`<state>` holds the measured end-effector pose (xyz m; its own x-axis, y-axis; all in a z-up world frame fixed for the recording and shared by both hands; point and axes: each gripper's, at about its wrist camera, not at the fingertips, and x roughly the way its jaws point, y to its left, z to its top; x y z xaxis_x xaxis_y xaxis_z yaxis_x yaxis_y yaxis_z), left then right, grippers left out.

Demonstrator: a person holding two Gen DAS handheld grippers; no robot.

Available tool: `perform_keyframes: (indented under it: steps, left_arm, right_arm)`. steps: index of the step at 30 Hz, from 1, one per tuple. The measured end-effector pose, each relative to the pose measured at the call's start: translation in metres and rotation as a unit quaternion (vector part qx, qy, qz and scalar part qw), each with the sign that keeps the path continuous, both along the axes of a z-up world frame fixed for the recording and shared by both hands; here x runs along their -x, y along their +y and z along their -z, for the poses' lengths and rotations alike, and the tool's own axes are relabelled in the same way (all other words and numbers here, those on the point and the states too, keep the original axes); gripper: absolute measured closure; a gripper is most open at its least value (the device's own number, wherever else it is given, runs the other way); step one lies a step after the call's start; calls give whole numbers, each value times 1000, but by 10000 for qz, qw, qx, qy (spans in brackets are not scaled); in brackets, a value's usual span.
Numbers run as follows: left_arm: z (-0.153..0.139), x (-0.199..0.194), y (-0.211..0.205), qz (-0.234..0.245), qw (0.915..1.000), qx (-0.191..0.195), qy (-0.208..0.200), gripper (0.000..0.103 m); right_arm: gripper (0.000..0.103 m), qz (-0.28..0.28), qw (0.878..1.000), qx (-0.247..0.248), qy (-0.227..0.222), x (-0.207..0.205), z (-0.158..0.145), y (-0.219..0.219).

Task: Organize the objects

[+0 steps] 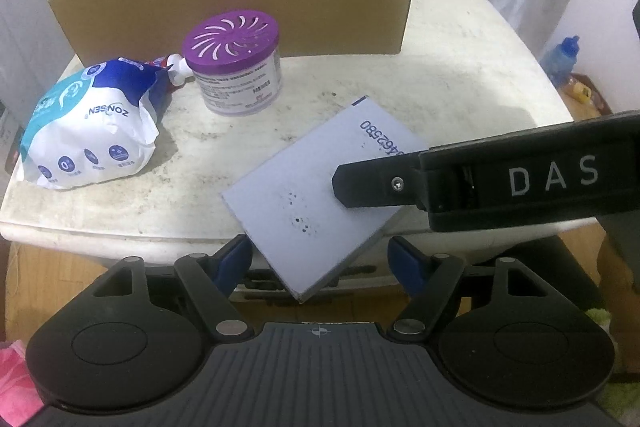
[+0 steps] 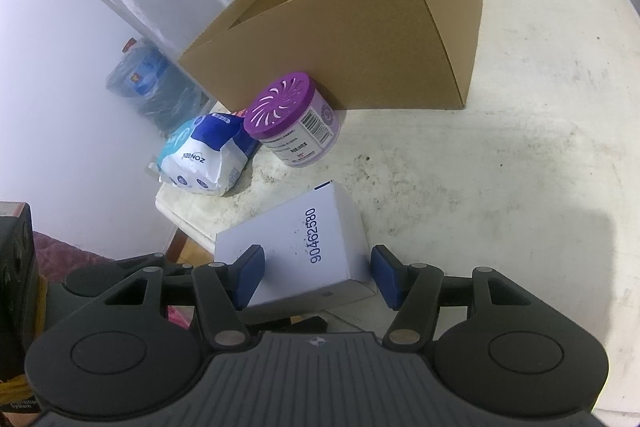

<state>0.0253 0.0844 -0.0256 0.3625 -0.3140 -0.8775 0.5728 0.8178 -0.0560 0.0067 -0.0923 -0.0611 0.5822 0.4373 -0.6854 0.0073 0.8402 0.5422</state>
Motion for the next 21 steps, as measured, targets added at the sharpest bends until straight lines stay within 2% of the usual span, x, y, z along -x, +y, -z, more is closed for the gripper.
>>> perform_keyframes:
  steps: [21]
  left_arm:
    - [-8,-1,5,-86,9997,34,-205,30]
  right_arm:
    - [40,39,10000,85,-20,-4,-8,8]
